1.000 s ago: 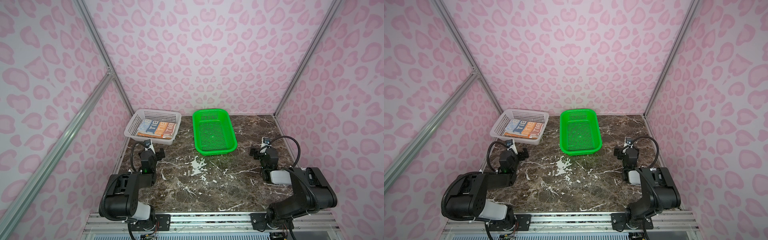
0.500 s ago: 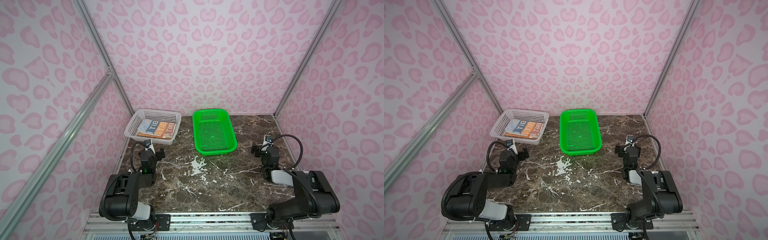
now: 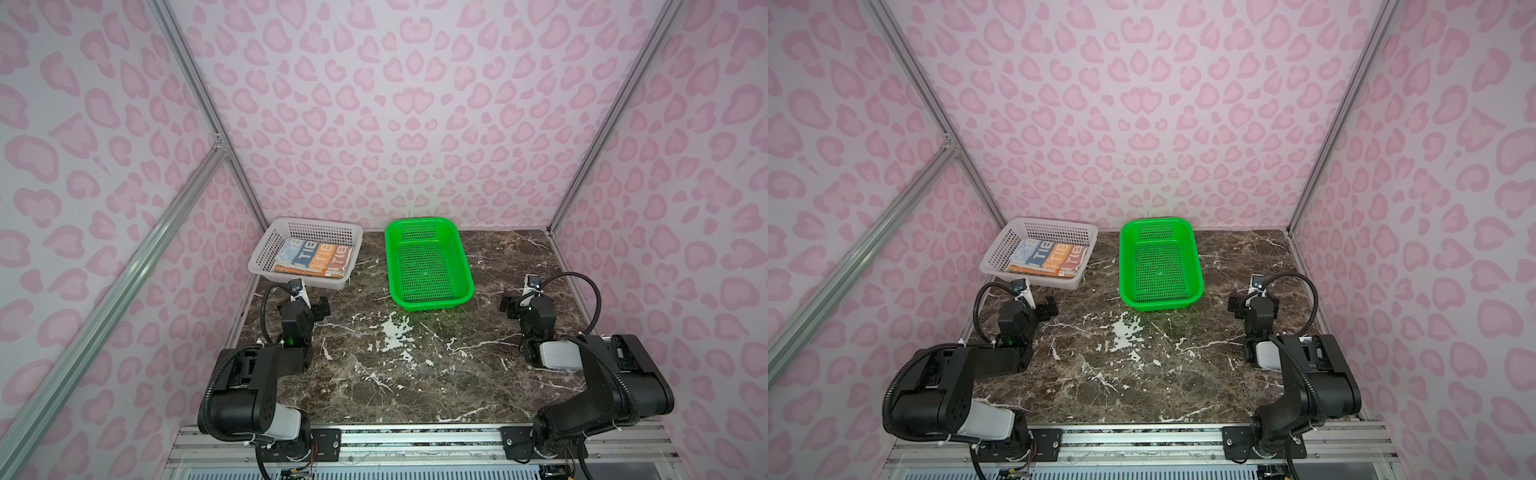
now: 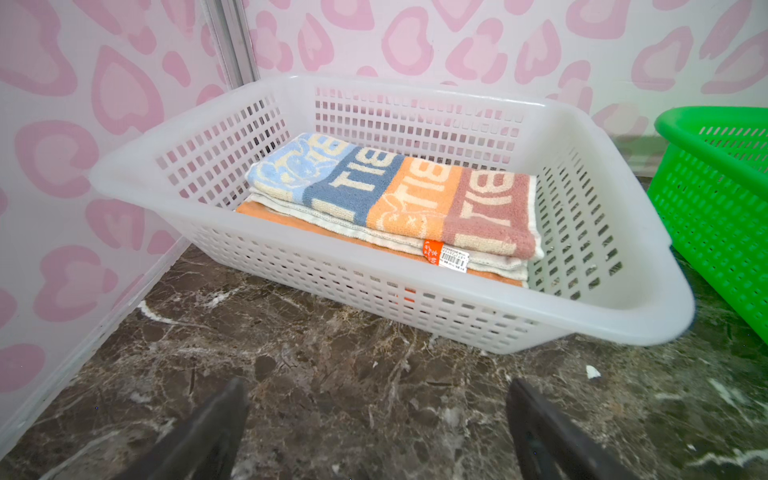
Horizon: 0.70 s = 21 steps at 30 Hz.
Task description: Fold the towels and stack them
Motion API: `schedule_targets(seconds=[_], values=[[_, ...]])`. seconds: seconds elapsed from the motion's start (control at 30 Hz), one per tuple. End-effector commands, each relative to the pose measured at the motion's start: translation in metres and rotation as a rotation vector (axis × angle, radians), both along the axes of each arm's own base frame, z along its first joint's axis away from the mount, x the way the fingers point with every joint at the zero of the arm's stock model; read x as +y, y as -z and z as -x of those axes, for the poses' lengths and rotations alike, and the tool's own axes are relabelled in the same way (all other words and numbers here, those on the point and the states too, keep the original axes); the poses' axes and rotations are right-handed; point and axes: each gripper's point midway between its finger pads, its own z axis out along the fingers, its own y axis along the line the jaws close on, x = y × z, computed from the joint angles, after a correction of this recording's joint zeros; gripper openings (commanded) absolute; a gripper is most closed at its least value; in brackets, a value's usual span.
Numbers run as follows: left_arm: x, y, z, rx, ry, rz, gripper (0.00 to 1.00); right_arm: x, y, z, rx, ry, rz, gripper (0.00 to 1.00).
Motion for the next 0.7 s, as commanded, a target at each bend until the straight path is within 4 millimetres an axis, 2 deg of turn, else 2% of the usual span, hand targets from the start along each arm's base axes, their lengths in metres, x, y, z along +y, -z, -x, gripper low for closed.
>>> schedule_targets(seconds=[0.0,0.67], values=[[-0.0003,-0.0084,-0.0024,-0.032,0.006,-0.002,0.98,-0.0011,-0.0015,-0.0001,-0.005,0.007,0.007,1.00],[-0.0020,-0.0081,-0.0028,-0.030,0.019,-0.004,0.98,0.0008,-0.0008,-0.0018,0.003,0.003,0.011,1.00]])
